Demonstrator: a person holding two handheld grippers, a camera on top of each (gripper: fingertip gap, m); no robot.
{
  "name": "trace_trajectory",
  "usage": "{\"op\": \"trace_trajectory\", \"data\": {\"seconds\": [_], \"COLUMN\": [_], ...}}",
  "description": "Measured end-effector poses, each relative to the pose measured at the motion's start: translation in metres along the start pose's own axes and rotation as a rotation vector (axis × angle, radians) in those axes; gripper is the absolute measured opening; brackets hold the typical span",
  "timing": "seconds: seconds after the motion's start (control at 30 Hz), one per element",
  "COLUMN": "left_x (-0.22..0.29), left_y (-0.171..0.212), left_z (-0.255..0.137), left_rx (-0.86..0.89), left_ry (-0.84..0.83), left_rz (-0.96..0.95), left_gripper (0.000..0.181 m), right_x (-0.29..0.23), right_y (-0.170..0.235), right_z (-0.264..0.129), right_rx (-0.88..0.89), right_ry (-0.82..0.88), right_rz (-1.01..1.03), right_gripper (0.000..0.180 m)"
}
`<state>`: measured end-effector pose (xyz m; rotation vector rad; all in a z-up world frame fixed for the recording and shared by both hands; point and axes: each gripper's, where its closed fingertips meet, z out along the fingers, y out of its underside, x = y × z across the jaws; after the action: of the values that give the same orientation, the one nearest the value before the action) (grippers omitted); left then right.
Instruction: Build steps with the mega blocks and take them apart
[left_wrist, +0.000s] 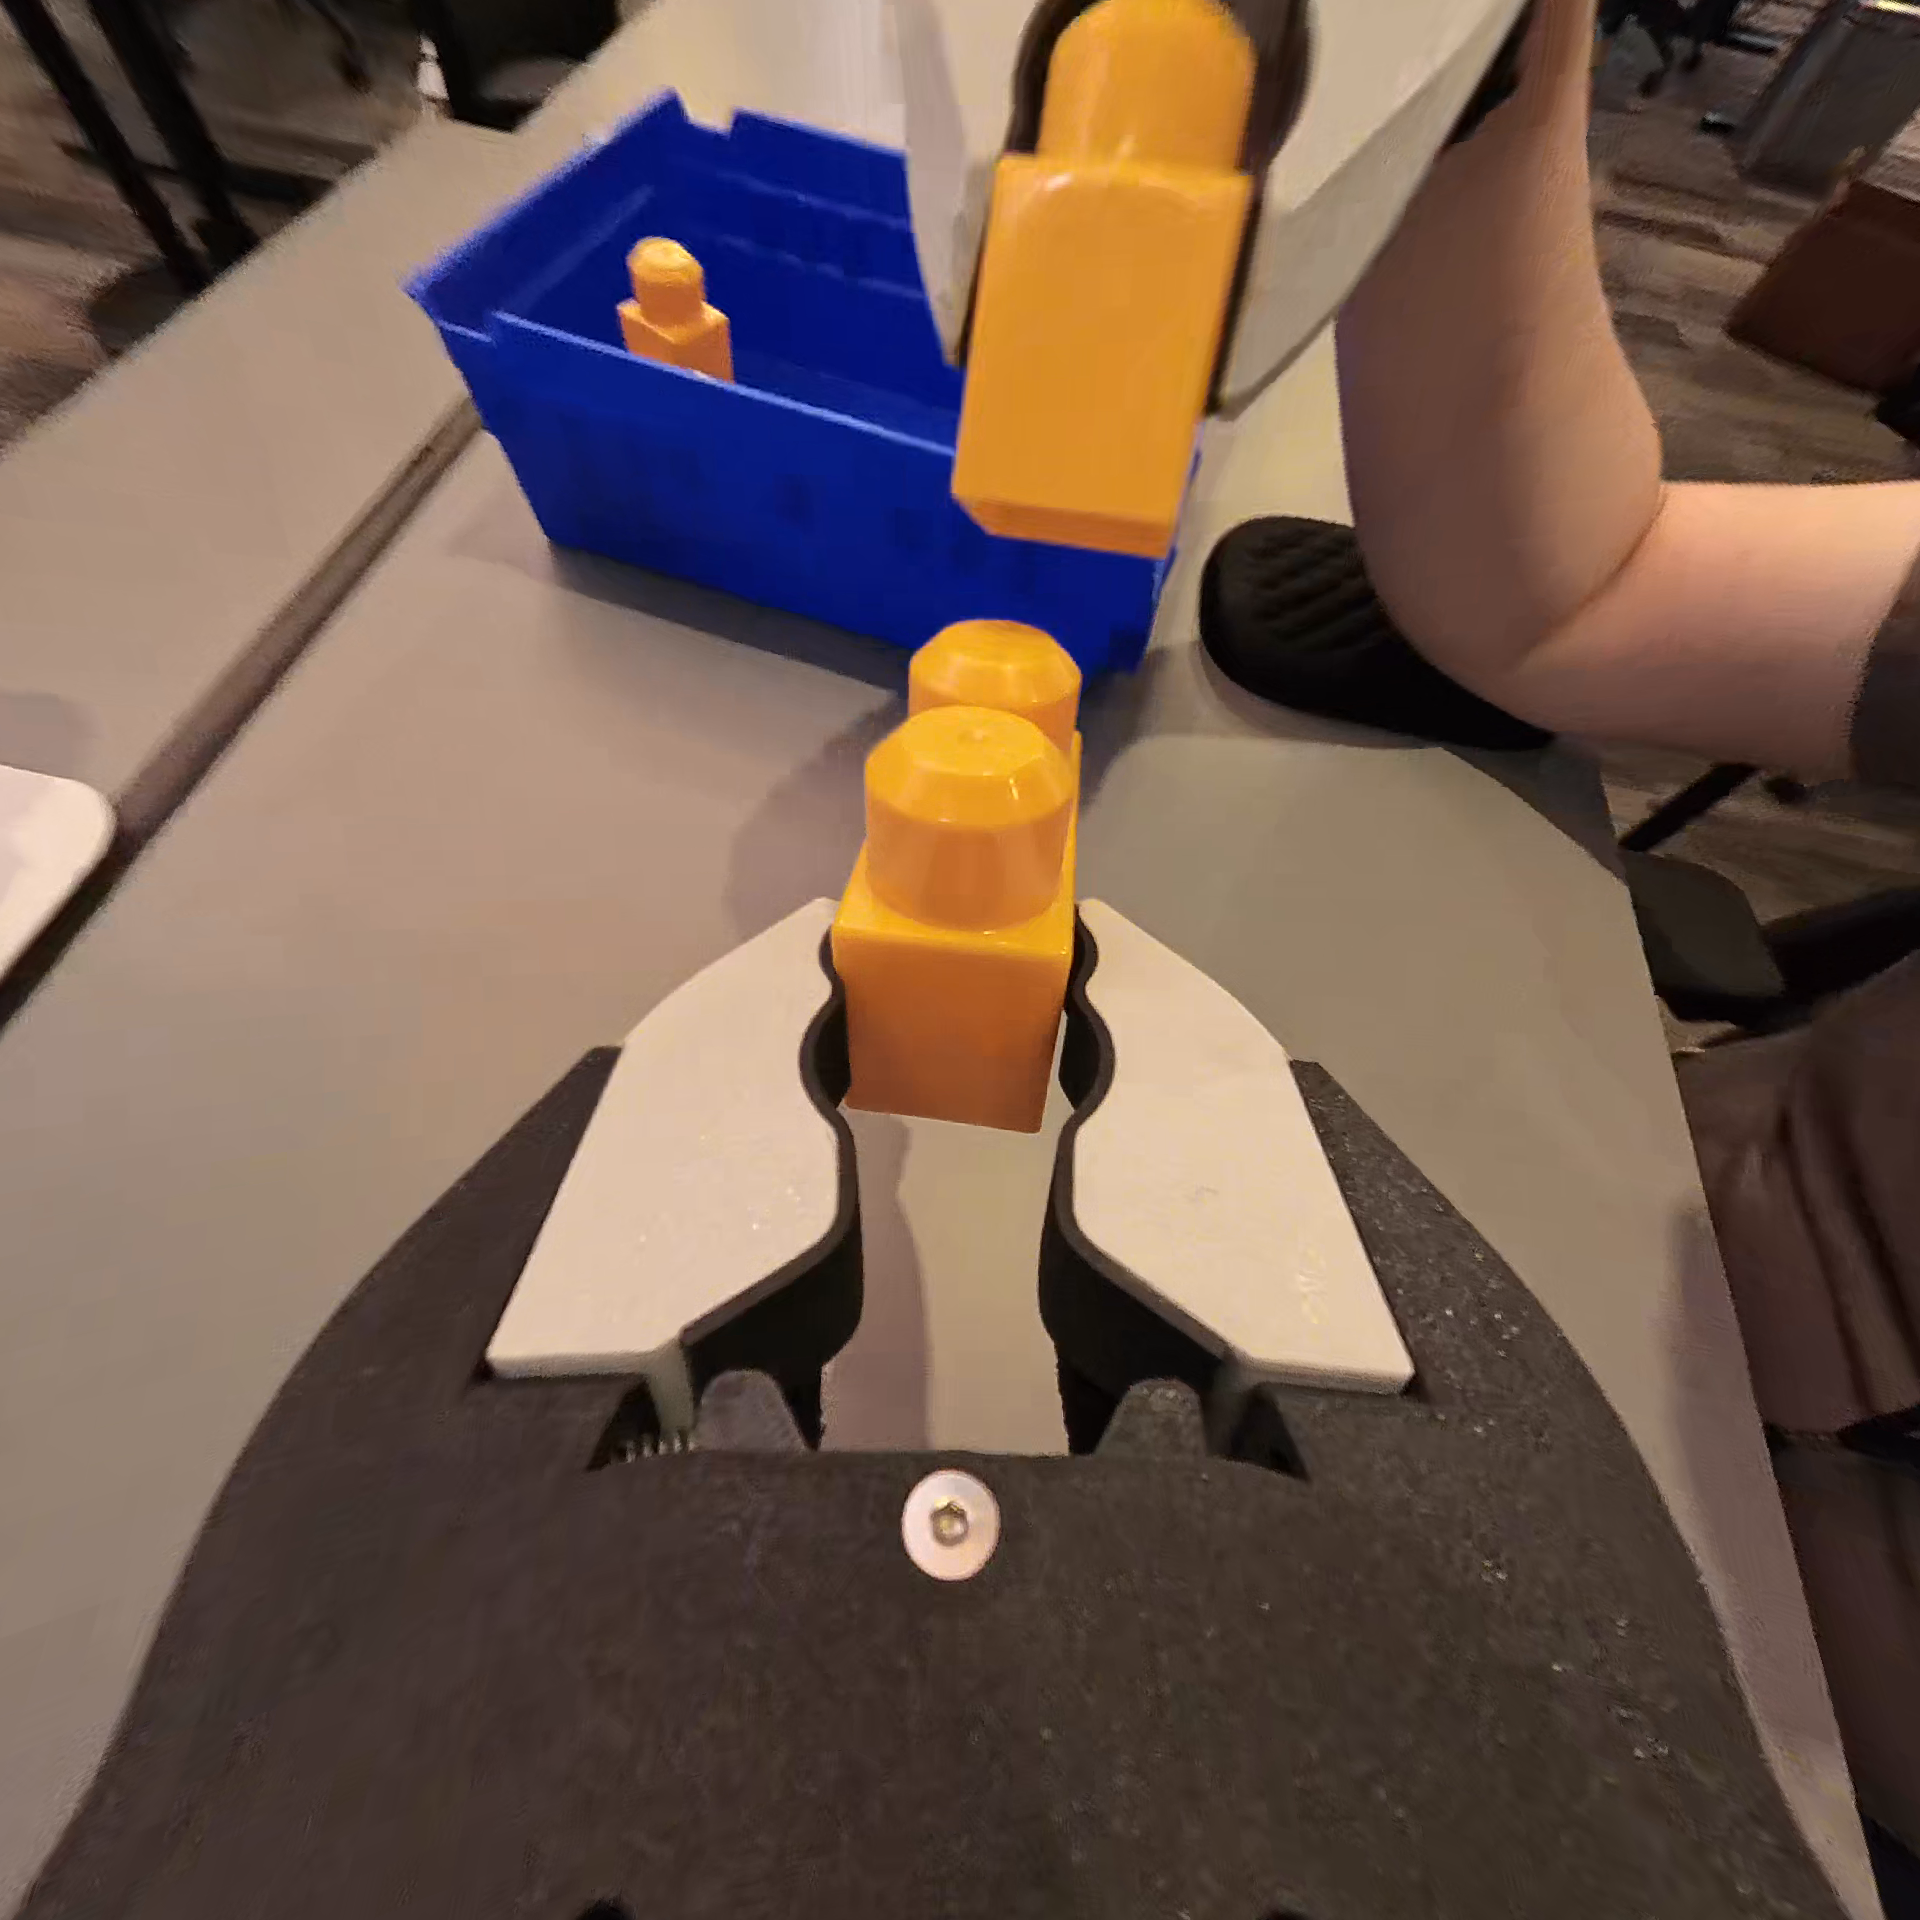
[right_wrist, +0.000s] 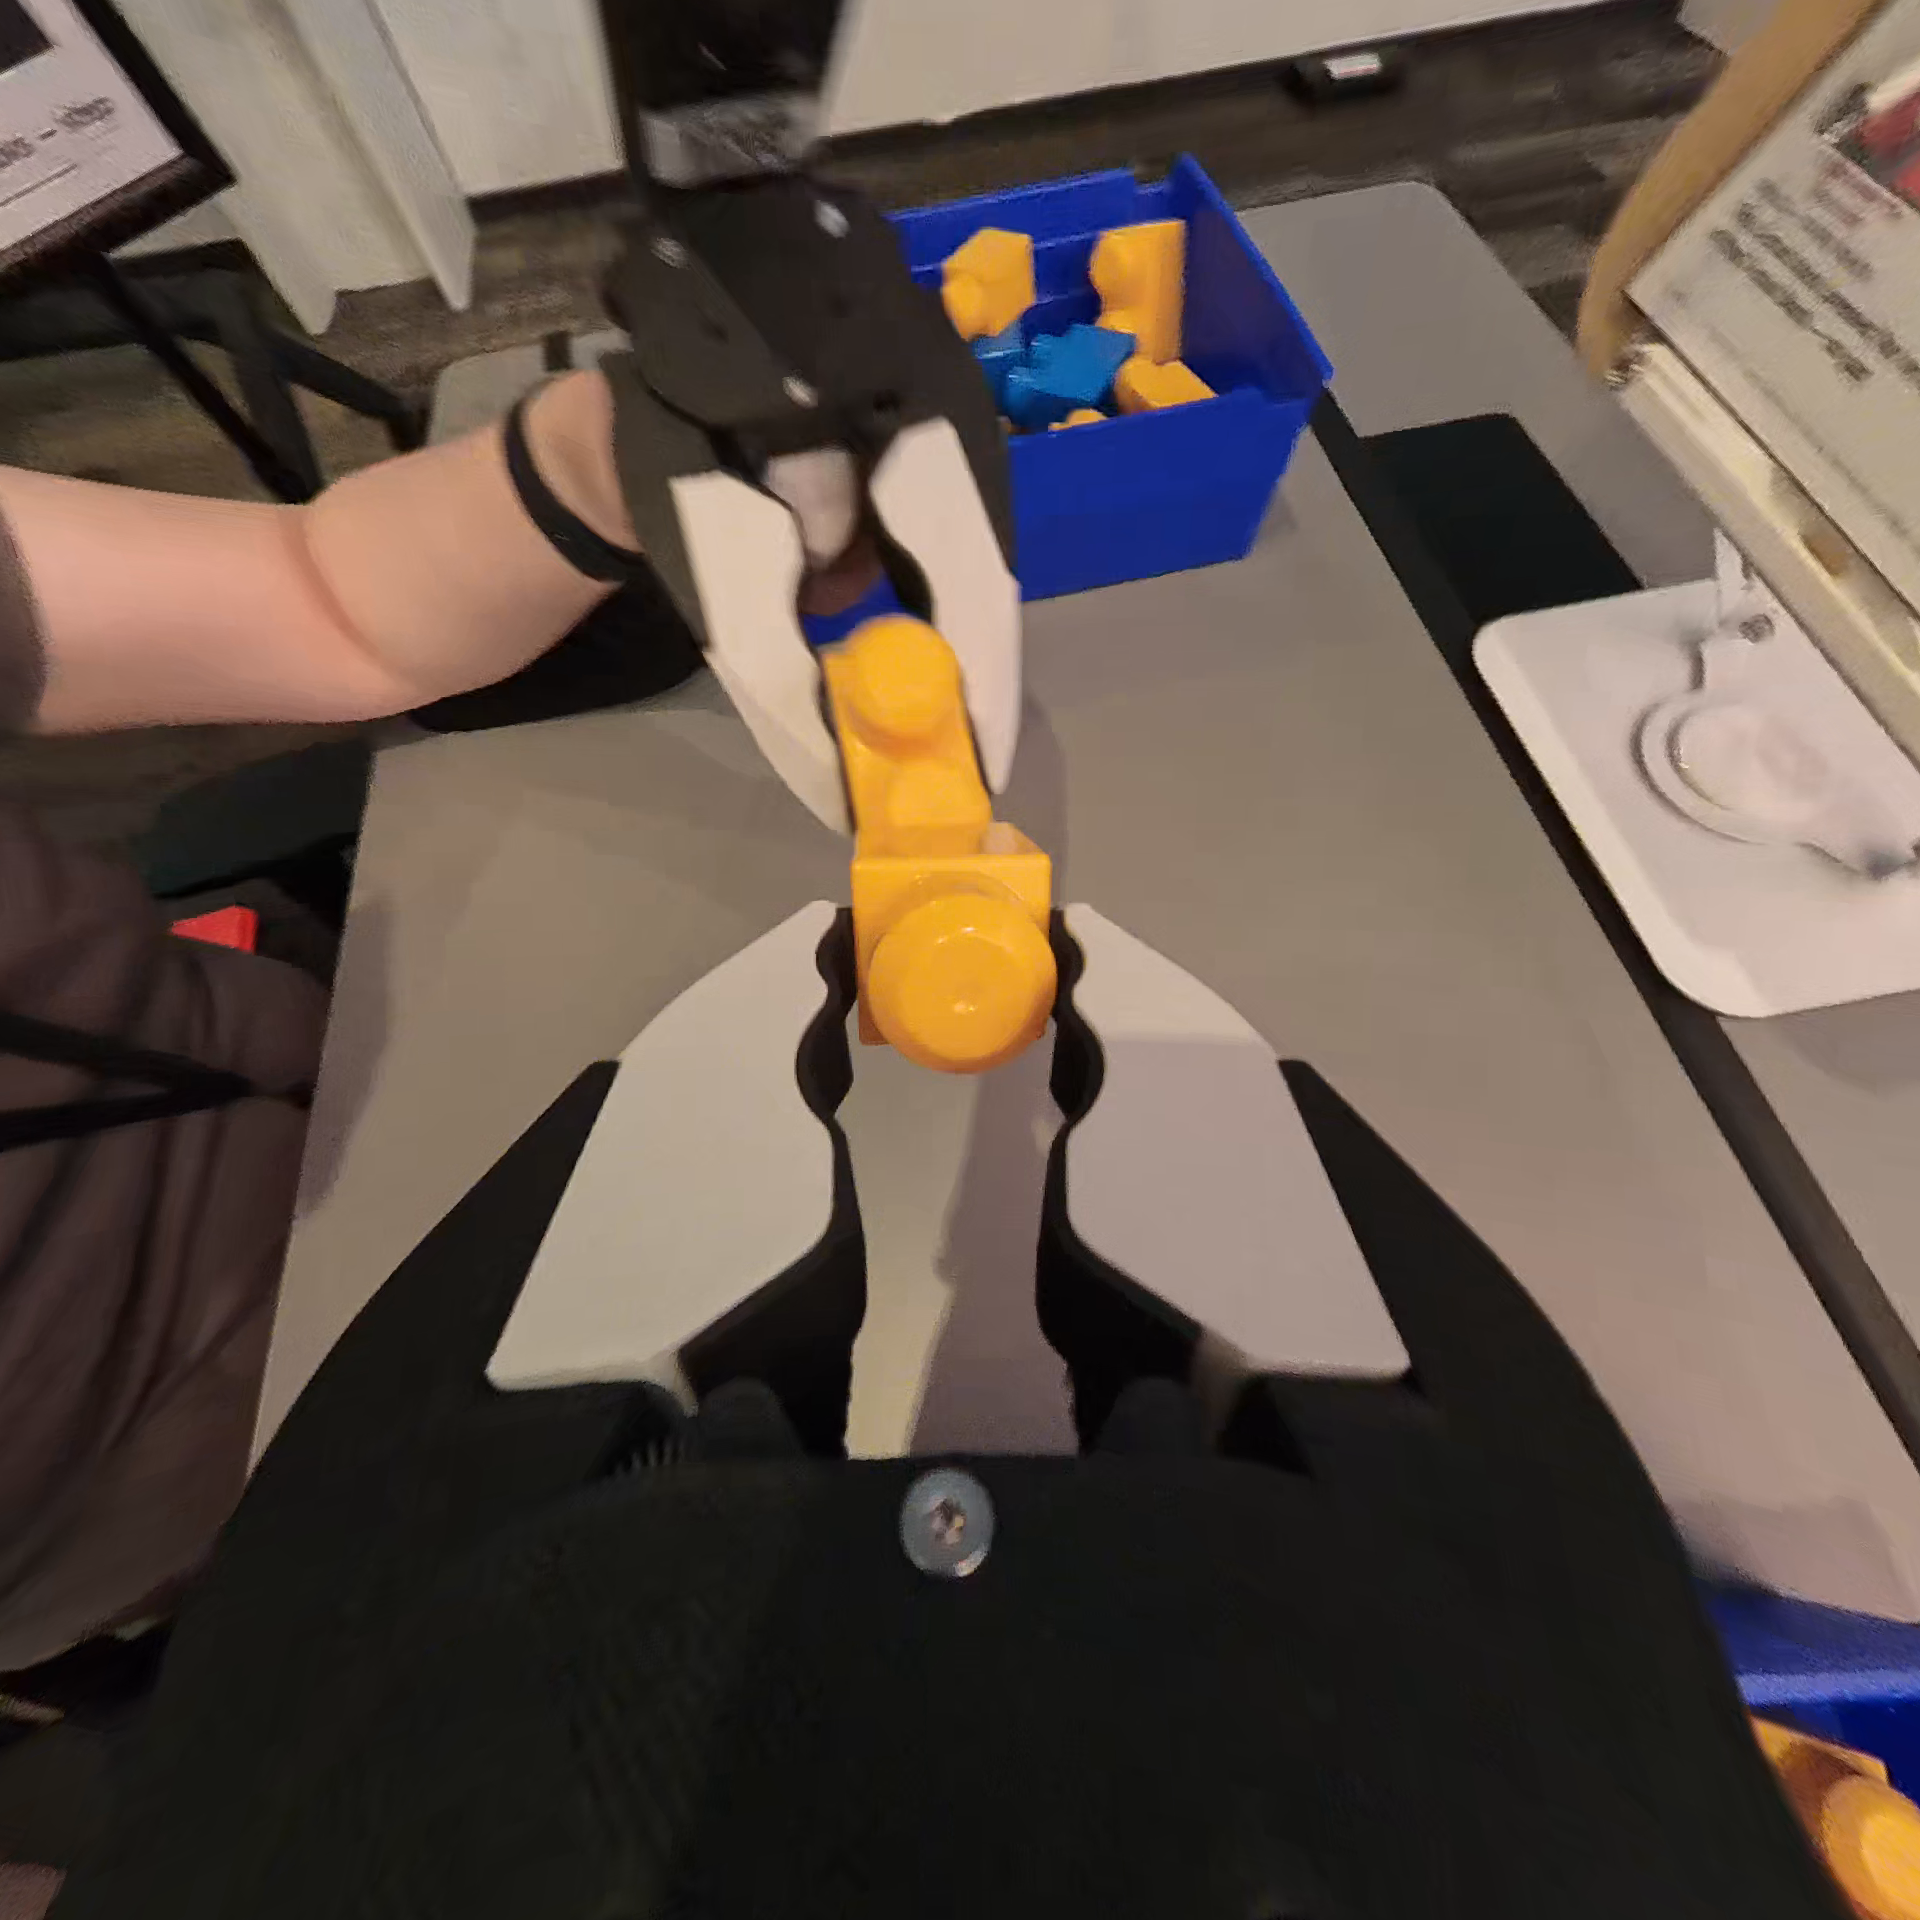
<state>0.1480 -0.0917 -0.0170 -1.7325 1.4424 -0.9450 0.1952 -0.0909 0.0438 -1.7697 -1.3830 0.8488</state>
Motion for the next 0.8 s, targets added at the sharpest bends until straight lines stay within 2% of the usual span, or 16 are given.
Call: {"op": "trace_trajectory", "data": {"seconds": [0.27,0.4,0.67,0.8], "left_x": [0.022,0.023,0.025,0.022], "left_y": [0.009,0.012,-0.01,-0.024], "left_z": [0.024,0.026,0.013,0.002], "left_rx": [-0.046,-0.062,0.084,0.178], "left_ry": [0.144,0.158,0.271,0.303], "left_rz": [-0.048,-0.07,-0.215,-0.276], "left_gripper": [0.037,0.037,0.036,0.036], "right_x": [-0.011,-0.013,-0.007,-0.001], "right_y": [0.032,0.035,0.009,-0.013], "right_z": [0.02,0.029,0.023,0.021], "right_rx": [-0.202,-0.227,-0.031,0.129], "right_ry": [-0.07,-0.086,-0.151,-0.156], "right_rz": [0.004,0.042,0.184,0.245], "right_gripper": [0.036,0.036,0.036,0.036]}}
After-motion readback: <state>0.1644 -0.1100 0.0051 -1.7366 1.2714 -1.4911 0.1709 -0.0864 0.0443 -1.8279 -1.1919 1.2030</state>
